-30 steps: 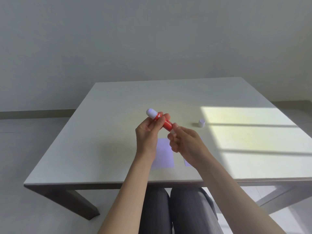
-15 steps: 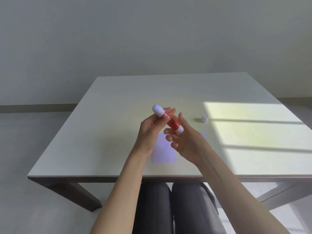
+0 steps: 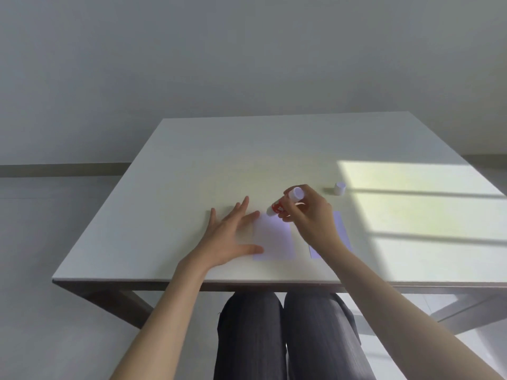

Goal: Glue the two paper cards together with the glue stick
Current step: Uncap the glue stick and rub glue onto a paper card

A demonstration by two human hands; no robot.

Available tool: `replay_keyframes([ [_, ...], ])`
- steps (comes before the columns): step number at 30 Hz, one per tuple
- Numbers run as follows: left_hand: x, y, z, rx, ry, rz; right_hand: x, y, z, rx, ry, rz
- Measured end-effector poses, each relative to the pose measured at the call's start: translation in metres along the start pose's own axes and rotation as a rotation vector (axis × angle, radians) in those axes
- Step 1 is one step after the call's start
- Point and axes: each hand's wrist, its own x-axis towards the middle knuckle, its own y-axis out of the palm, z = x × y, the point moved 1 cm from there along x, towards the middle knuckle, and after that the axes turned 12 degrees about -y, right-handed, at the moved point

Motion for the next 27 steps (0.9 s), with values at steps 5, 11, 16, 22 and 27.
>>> replay_keyframes([
  [5,0.002,0.001,0.003,0.028,-0.012,0.006,-0.010,0.012,0.003,-0.267,-0.198,0.090],
  [11,0.002,-0.001,-0.001,0.143,0.028,-0.016,-0.033,0.016,0.015,-0.101,-0.219,0.279],
  [16,0.000,-0.002,0.001,0.125,0.028,0.020,-0.004,-0.005,0.004,-0.092,-0.034,0.049],
  [22,0.001,-0.002,-0.001,0.189,0.052,0.015,-0.039,0.004,0.015,-0.186,-0.243,0.231],
  [27,0.001,-0.001,0.001,0.165,0.051,0.002,-0.013,-0.010,0.005,-0.126,-0.146,0.141],
])
